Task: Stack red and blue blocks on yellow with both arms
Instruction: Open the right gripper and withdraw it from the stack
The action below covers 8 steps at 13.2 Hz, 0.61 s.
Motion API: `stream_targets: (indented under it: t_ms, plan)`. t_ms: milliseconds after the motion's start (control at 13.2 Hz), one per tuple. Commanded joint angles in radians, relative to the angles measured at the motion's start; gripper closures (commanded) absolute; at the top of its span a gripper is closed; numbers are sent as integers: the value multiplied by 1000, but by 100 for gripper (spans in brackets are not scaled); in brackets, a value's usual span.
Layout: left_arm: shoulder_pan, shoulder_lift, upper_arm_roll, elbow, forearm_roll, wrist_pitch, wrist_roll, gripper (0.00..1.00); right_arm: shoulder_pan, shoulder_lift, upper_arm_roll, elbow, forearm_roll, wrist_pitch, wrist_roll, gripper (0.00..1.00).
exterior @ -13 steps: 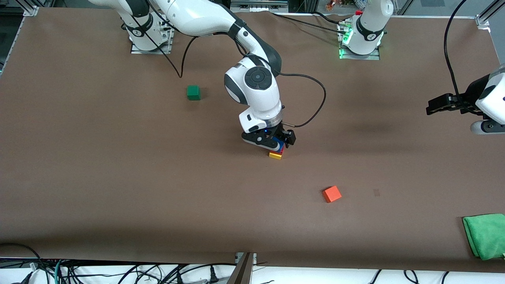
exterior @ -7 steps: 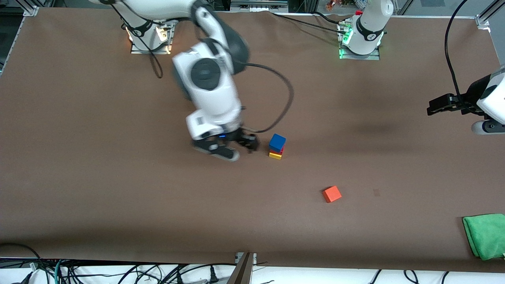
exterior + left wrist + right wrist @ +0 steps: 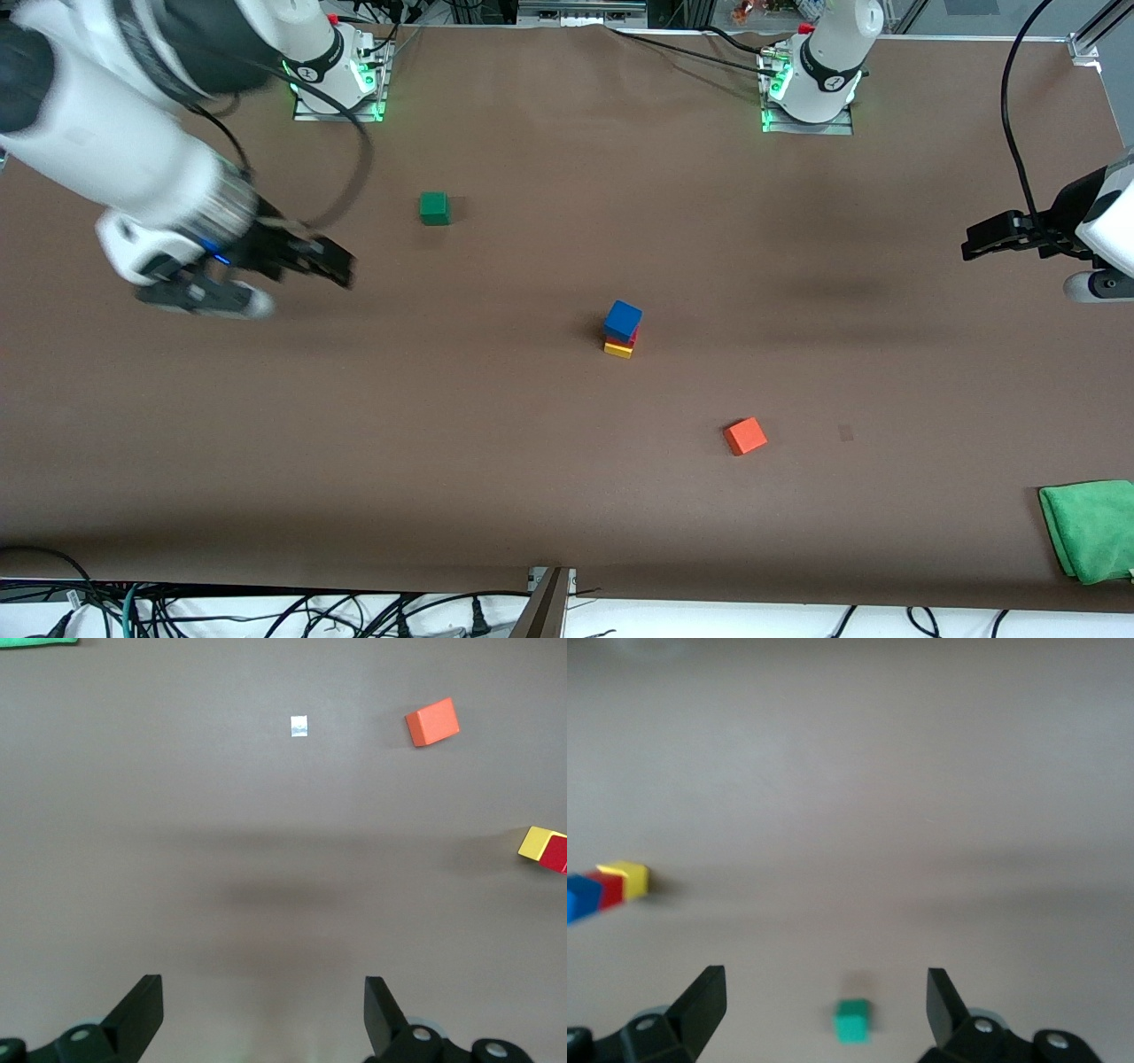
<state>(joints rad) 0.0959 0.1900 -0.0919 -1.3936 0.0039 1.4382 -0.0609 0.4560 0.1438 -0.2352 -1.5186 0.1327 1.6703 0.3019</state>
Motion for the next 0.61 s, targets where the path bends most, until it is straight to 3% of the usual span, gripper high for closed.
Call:
stream_targets:
  t_ms: [0, 228, 531]
  plan:
    - [4, 8, 0, 22, -2, -4, 19, 0, -61, -216, 34, -262, -83, 43, -96, 0]
    - [5, 8, 1, 22, -1, -4, 19, 0, -238, -217, 172, -250, -100, 42, -222, 0]
    - [4, 8, 0, 22, 42, -4, 18, 0, -244, -202, 177, -216, -107, 29, -228, 0]
